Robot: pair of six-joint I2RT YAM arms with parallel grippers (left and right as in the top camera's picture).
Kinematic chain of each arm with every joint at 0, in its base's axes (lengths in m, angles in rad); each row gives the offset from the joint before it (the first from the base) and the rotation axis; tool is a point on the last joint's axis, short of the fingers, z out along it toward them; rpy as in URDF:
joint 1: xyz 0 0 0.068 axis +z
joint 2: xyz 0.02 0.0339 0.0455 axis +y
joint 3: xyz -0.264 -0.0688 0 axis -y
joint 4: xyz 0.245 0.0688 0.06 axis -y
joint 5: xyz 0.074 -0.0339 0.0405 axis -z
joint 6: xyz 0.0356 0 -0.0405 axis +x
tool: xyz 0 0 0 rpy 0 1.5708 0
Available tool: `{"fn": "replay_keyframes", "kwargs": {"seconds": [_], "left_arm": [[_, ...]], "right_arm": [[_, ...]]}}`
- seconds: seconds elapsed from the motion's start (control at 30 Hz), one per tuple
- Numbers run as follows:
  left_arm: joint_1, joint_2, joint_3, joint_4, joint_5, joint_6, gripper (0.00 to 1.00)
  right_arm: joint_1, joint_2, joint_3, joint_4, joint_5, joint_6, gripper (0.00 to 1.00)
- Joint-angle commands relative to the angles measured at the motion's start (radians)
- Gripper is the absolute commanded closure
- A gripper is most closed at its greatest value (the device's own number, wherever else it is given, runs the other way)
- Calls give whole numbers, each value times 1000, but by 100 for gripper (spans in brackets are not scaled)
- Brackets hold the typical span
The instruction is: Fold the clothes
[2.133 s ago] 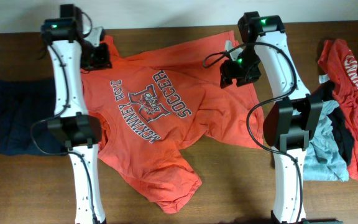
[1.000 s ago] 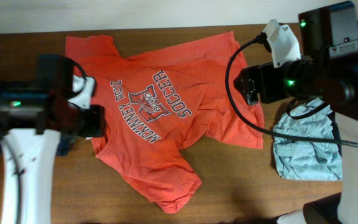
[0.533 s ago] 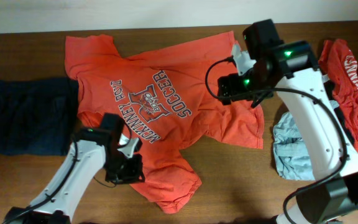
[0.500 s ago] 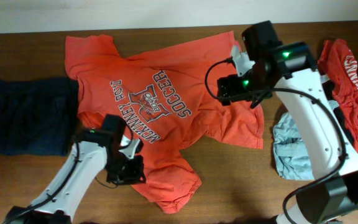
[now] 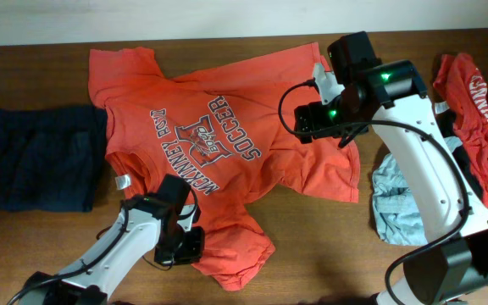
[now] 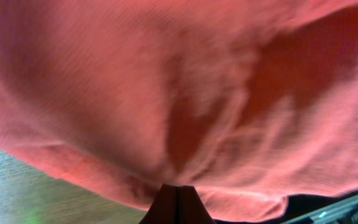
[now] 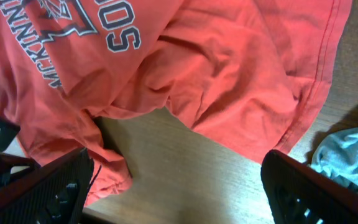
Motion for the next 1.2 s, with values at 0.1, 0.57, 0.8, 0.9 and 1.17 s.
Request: {"fn": "replay_keyframes", "kwargs": {"seconds": [0.1, 0.57, 0.8, 0.9, 1.17], "left_arm": [[-6, 0, -21, 56, -56, -123, 92], [53, 100, -21, -17, -47, -287, 100], [288, 41, -21, -105, -110, -257, 100], [325, 10, -21, -117, -100, -207, 100], [322, -93, -19, -115, -30, -140, 100]], "right_arm": [[4, -13, -6, 13, 10, 7, 11], [3, -13, -6, 9, 10, -1, 11], [3, -13, -6, 9, 49, -4, 12], [3, -13, -6, 9, 58, -3, 10], [-37, 36, -11, -40, 58, 27, 6]]}}
